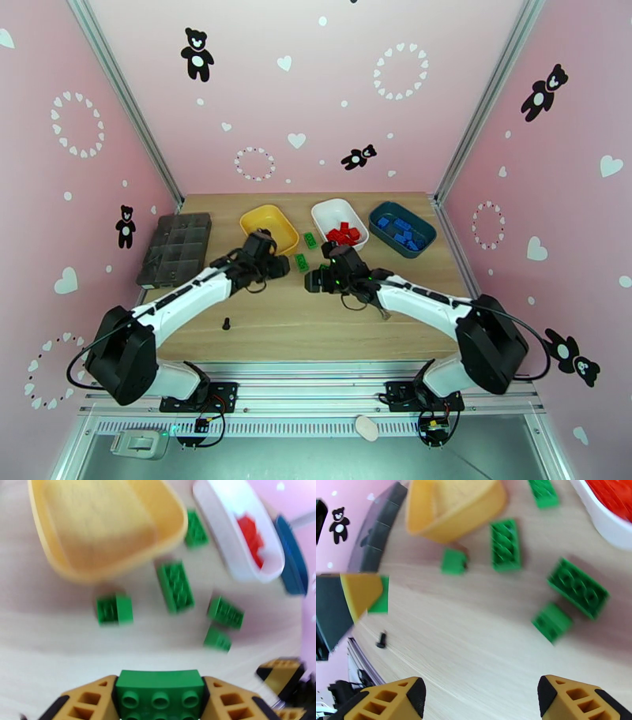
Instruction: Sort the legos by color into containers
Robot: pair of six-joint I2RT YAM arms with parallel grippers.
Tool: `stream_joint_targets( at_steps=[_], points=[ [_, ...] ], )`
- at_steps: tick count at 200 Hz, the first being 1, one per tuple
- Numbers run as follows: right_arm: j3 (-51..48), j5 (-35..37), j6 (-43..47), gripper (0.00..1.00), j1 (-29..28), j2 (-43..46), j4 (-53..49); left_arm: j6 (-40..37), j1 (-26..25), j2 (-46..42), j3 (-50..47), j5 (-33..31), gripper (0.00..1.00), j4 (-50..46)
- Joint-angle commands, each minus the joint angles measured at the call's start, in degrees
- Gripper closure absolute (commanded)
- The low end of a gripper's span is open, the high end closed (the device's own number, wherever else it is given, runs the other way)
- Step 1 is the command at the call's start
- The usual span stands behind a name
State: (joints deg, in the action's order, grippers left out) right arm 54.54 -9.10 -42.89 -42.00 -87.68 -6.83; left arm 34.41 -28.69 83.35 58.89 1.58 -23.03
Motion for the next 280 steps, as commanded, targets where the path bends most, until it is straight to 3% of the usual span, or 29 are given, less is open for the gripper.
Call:
stream_joint_targets(
  at_steps=[1,87,121,147,171,234,280],
  points=[
    [5.57,-1.76,0.55,0.21,-0.30,-3.75,0.86,-2.40,3.77,3.27,4.53,4.47,0.54,2.28],
    [16.34,1.86,1.82,0.21,-0.33,-9.83,-6.19,-4.86,11.12,19.61,21.61,5.03,0.53,0.85],
    [15.32,5.67,2.32,0.21,-0.31,-8.05,-8.91,-5.57,11.11,22.79,24.71,4.81,0.43,-0.21],
    [14.77,9.04,3.03,0.21,-0.28,-6.91,-11.66,-5.76,11.11,21.55,23.93,4.27,0.25,-0.19],
    [14.32,10.19,3.40,0.21,-0.28,-6.40,-12.57,-6.02,11.15,19.10,22.36,3.62,0.16,-0.26],
    [12.77,14.97,3.73,0.31,-1.41,-6.86,-15.41,-5.85,8.60,10.51,16.16,2.26,0.15,-0.57],
    [8.79,17.47,1.42,0.32,-3.67,-7.77,-14.52,-1.17,4.90,2.11,2.69,2.11,0.13,4.17]
  ],
)
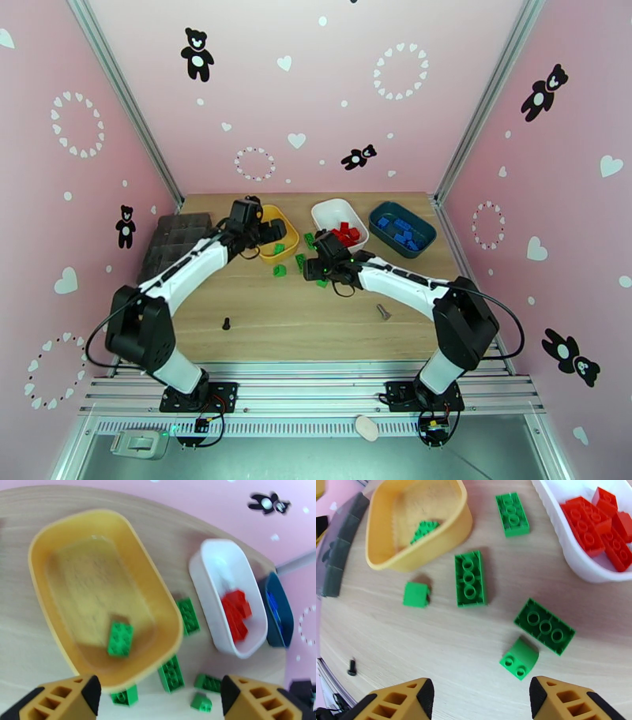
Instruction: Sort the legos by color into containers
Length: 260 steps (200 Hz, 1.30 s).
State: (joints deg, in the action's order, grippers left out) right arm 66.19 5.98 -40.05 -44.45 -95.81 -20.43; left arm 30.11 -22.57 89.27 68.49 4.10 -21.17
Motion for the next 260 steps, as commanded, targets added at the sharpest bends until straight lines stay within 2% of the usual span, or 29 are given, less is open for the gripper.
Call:
stream_joint_targets(
  at_steps=[1,52,94,178,209,260],
  points=[
    [-3.02,2.38,-1.47,0.32,-1.24,0.32,-0.84,3.30,-1.23,-4.00,-7.37,-0.36,0.13,2.47],
    [-5.83,2.95,-4.41,0.32,-3.10,-3.58,2.14,9.22,-2.45,-12.95,-24.97,0.27,0.12,8.10],
    [-3.76,5.41,-5.67,0.32,-3.28,-7.98,1.40,11.52,-2.42,-15.62,-33.04,-0.13,0.10,10.91],
    [7.03,9.78,-5.06,0.34,-3.33,-17.06,-3.86,10.59,-1.70,-14.76,-34.38,-0.40,0.09,12.35],
    [10.96,11.62,-4.88,0.42,-3.39,-19.71,-6.28,10.47,-0.42,-13.99,-34.84,0.97,0.09,13.64],
    [12.16,14.76,-5.28,0.56,-3.45,-20.07,-7.17,10.25,0.24,-13.69,-34.75,2.20,0.09,14.14]
  ],
)
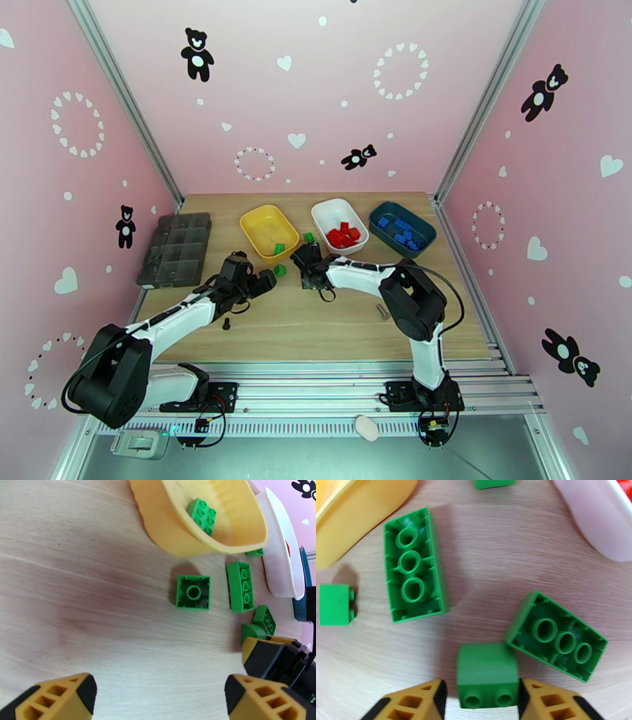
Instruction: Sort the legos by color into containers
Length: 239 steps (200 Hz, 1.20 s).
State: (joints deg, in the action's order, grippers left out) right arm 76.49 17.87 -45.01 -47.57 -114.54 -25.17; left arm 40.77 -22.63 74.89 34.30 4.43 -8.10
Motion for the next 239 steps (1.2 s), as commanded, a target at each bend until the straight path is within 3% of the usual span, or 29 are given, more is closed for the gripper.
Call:
stream_joint_targets(
  at_steps=[1,42,62,106,145,183,239],
  points=[
    [1.89,2.92,-0.28,0.56,-0.33,-1.36,-2.43,-0.42,0.31,0.69,-0.56,1.84,0.09,1.07],
    [2.06,2.52,-0.07,0.66,-0.33,-0.92,-2.22,-1.33,0.31,-0.48,-0.29,2.48,0.07,0.83],
    [1.69,2.05,-0.05,0.70,-0.33,-0.04,-2.14,-0.48,0.30,-3.19,-2.07,1.25,0.02,2.48],
    [-0.75,1.06,0.40,0.72,-0.68,5.73,-0.97,-0.94,0.61,-4.04,0.86,-1.00,0.02,-2.92],
    [0.09,-1.81,2.32,0.74,-0.69,9.76,-0.31,-1.32,2.63,0.37,5.88,3.74,0.02,-4.49],
    [4.54,-4.46,4.29,0.75,-0.68,9.88,0.32,-1.29,5.32,0.71,9.76,5.16,0.02,-5.10],
    [18.42,-7.84,5.54,0.75,0.40,0.66,-0.28,-0.16,12.64,2.51,13.75,10.36,0.02,-2.26]
  ],
)
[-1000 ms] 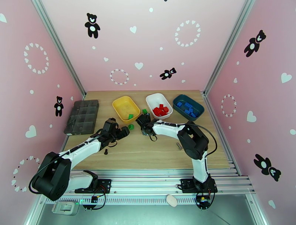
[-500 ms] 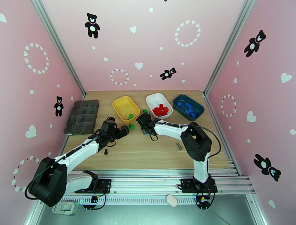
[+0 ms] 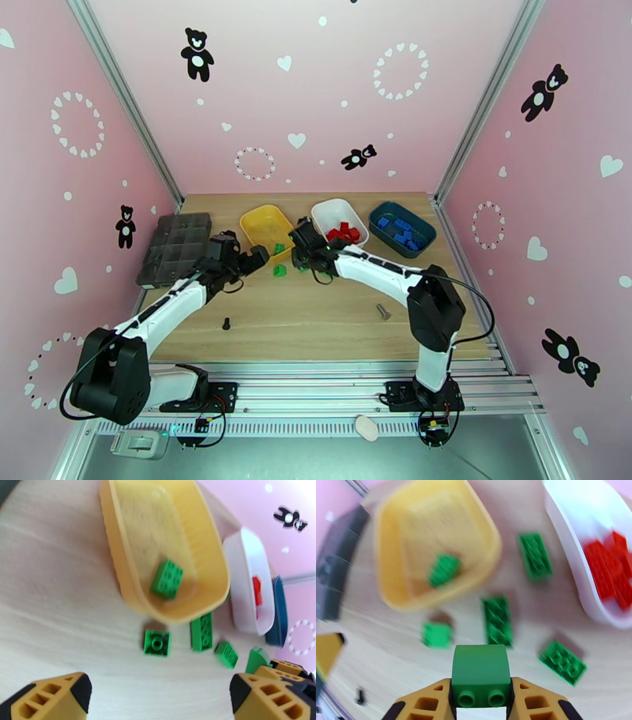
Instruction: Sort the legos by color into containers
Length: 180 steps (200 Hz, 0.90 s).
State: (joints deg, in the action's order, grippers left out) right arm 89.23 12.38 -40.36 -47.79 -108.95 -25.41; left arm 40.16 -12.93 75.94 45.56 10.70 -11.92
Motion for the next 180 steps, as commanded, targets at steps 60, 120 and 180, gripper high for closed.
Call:
stream_joint_targets(
  at_steps=[60,120,180],
  points=[
    [23.54,-7.98,-0.06,0.68,3.64,-18.99,-1.08,3.53,7.28,4.89,2.71,9.96,0.02,6.23],
    [29.88,-10.31,0.96,0.43,4.28,-21.77,-3.36,2.35,7.23,3.27,1.55,9.35,0.02,5.60],
    [14.15,-4.13,4.98,0.35,3.84,-8.58,-1.35,-0.07,2.38,-0.38,-0.38,4.82,0.02,0.76]
  ],
)
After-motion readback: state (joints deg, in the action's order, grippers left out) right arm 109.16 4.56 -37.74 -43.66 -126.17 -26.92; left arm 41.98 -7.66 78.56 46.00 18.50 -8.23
